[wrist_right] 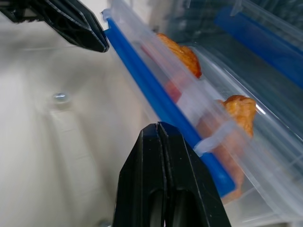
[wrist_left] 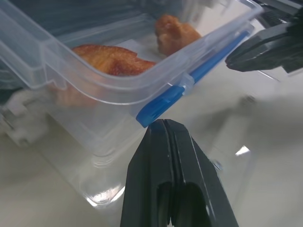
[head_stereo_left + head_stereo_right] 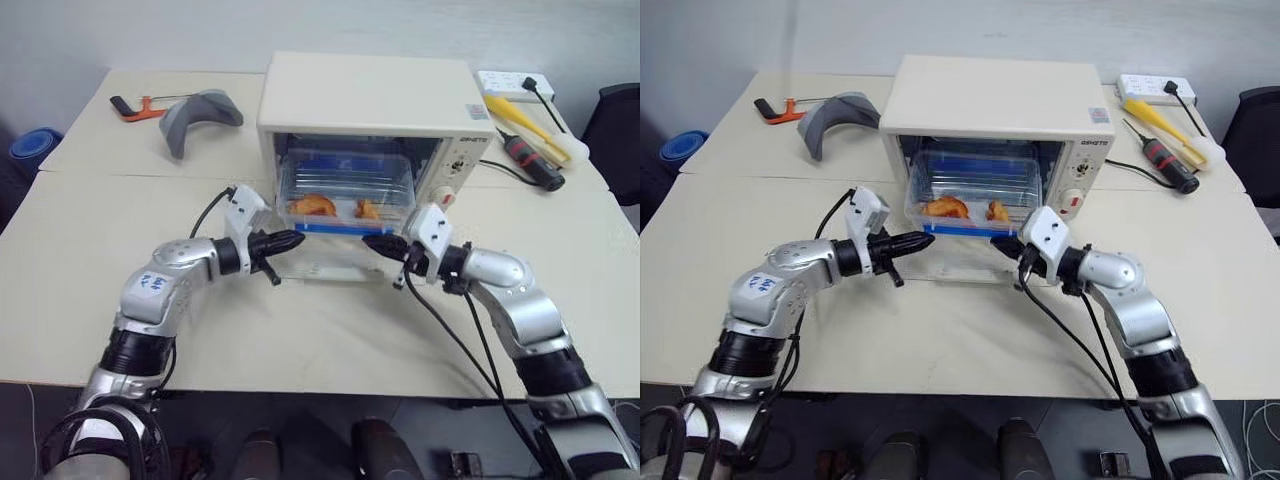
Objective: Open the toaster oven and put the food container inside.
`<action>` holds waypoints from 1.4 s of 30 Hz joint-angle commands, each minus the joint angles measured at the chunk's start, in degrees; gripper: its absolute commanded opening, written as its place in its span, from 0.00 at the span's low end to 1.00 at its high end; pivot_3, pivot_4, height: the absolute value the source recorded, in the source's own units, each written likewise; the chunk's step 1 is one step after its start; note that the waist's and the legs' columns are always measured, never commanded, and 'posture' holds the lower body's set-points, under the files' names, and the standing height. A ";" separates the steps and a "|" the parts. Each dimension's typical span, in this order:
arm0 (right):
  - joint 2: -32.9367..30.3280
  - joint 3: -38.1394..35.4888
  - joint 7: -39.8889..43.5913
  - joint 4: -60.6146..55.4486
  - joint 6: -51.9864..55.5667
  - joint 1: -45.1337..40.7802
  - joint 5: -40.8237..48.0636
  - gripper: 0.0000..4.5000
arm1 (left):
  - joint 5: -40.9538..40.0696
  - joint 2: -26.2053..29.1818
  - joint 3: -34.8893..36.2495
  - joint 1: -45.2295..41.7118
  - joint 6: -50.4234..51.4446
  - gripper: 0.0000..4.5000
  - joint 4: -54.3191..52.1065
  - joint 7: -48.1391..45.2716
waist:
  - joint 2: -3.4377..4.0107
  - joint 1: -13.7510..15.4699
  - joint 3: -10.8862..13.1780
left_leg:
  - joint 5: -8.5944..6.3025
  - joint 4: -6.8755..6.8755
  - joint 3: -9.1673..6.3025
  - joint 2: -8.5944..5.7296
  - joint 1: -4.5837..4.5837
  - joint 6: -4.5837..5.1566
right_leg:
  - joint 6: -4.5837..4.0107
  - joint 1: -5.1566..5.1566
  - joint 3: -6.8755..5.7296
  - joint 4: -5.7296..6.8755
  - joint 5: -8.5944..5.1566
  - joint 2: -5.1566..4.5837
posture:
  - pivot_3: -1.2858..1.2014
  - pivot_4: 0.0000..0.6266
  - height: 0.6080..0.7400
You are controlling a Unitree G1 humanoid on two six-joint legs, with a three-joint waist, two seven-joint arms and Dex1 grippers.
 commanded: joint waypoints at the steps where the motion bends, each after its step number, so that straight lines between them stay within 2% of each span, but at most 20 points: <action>1: 1.07 -1.71 -1.14 7.26 -6.35 -4.55 -2.65 0.01 | 1.61 -2.65 2.39 -2.48 -4.06 0.00 1.88 2.19 | 0.00 -0.23 0.00 | 0.00 0.01 0.00 0.01 0.00 0.00 | 0.00 0.00 -0.03 0.00 0.00 0.00 | 0.52 0.24 1.00; 7: 4.38 -3.32 -4.68 19.73 -12.80 -13.45 -5.04 0.01 | 4.63 -10.54 7.73 -9.48 -11.90 0.00 13.51 12.29 | 0.00 -1.48 0.00 | 0.00 0.11 0.00 0.03 -0.01 0.00 | 0.00 0.00 -0.19 0.08 0.00 -0.07 | 0.52 0.24 1.00; 11: 5.08 -3.50 -4.37 21.84 -14.21 -14.41 -5.39 0.01 | 5.19 -11.44 8.40 -10.20 -12.75 0.00 15.26 11.81 | 0.00 -1.80 0.00 | -0.01 0.12 -0.01 0.09 -0.04 0.02 | 0.00 0.00 -0.64 0.08 0.00 -0.14 | 0.52 0.24 1.00; 13: 3.81 -4.07 0.36 15.61 -10.48 -10.88 -1.28 0.01 | 4.37 -8.19 7.83 -6.89 -10.74 0.00 11.10 7.35 | 0.00 -2.01 0.00 | -0.02 0.08 -0.01 0.09 -0.04 0.03 | 0.00 -0.01 -0.72 0.07 0.00 -0.16 | 0.52 0.24 1.00; 16: -1.31 -6.15 6.55 3.78 -3.16 -3.43 4.60 0.01 | -0.66 -0.39 10.14 -0.61 -4.72 0.00 2.33 -1.41 | 0.01 -2.61 0.00 | -0.02 0.06 -0.04 0.14 -0.04 0.05 | -0.01 -0.01 -0.95 0.09 0.01 -0.16 | 0.52 0.24 1.00; 18: -5.19 -8.38 7.93 -0.06 -0.03 0.60 6.31 0.01 | -4.46 5.73 12.64 4.26 -1.78 0.00 -2.73 -7.47 | 0.04 -2.82 0.02 | -0.03 -0.04 -0.07 0.15 -0.04 0.06 | -0.02 -0.01 -0.99 0.08 0.01 -0.17 | 0.52 0.24 1.00; 20: -7.83 -9.67 8.93 -0.92 1.35 2.97 6.68 0.01 | -6.69 9.55 14.82 8.01 -2.65 0.00 -5.54 -12.03 | 0.06 -2.82 0.04 | -0.04 -0.12 -0.07 0.13 -0.05 0.07 | -0.02 -0.01 -0.98 -0.05 0.01 -0.22 | 0.52 0.24 1.00; 23: -12.27 -9.33 12.52 7.05 -4.89 5.93 2.34 0.00 | -8.50 15.95 19.66 17.20 -9.28 0.13 -9.47 -23.32 | 0.06 -2.41 0.03 | -0.04 -0.12 -0.05 0.12 0.05 0.07 | -0.09 0.09 -0.97 -0.18 0.07 -0.27 | 0.52 0.24 1.00; 24: -12.90 -8.52 13.71 11.15 -8.69 6.02 0.59 0.00 | -10.22 18.18 21.19 20.13 -8.48 0.19 -11.03 -26.60 | 0.06 -2.18 0.03 | -0.04 -0.13 -0.04 0.12 0.13 0.07 | -0.09 0.18 -0.97 -0.31 0.08 -0.29 | 0.52 0.24 1.00; 26: -12.44 -7.32 16.26 17.68 -13.85 5.22 -0.77 0.00 | -15.82 20.96 24.45 23.79 -4.09 0.31 -13.62 -30.51 | 0.07 -1.95 0.04 | -0.04 -0.17 0.00 0.13 0.17 0.07 | -0.11 0.20 -0.95 -0.37 0.09 -0.27 | 0.52 0.24 1.00; 29: -9.78 -5.41 20.86 26.31 -20.35 2.61 -1.77 0.00 | -17.43 24.65 26.26 28.53 -4.52 0.51 -16.80 -35.67 | 0.15 -1.69 0.09 | -0.05 -0.21 0.07 0.12 0.16 0.08 | -0.11 0.16 -0.87 -0.37 0.09 -0.29 | 0.52 0.24 1.00; 32: -6.13 -4.93 24.59 31.37 -25.11 0.29 -0.89 0.00 | -18.01 25.42 27.40 30.20 -5.24 0.71 -18.42 -36.57 | 0.18 -1.70 0.10 | -0.05 -0.20 0.10 0.13 0.19 0.09 | -0.09 0.17 -0.83 -0.39 0.10 -0.28 | 0.52 0.24 1.00; 36: -1.90 -6.65 27.00 29.88 -25.22 -0.64 3.00 0.00 | -18.58 24.67 27.64 29.72 -5.00 0.96 -19.37 -34.97 | 0.23 -1.82 0.13 | -0.05 -0.19 0.07 0.19 0.19 0.09 | -0.09 0.16 -0.86 -0.35 0.10 -0.20 | 0.52 0.24 1.00; 38: -0.66 -7.75 27.79 26.41 -23.84 0.20 5.72 0.00 | -18.44 23.99 27.58 30.32 -5.24 0.99 -20.21 -34.10 | 0.27 -1.79 0.16 | -0.05 -0.20 0.08 0.16 0.15 0.09 | -0.09 0.15 -0.85 -0.28 0.10 -0.23 | 0.52 0.24 1.00; 40: 1.64 -12.22 23.39 19.80 -16.97 1.79 13.00 0.00 | -19.08 22.81 28.43 31.67 -5.18 0.99 -21.00 -32.93 | 0.27 -1.67 0.16 | -0.05 -0.18 0.06 0.16 0.13 0.09 | -0.09 0.15 -0.86 -0.18 0.10 -0.25 | 0.52 0.24 1.00; 42: 2.93 -14.40 20.59 14.28 -13.37 2.53 16.51 0.00 | -20.76 21.91 29.94 32.02 -4.05 0.99 -20.45 -31.55 | 0.28 -1.61 0.16 | -0.06 -0.19 -0.04 0.18 0.12 0.09 | -0.09 0.15 -0.88 -0.16 0.10 -0.25 | 0.52 0.24 1.00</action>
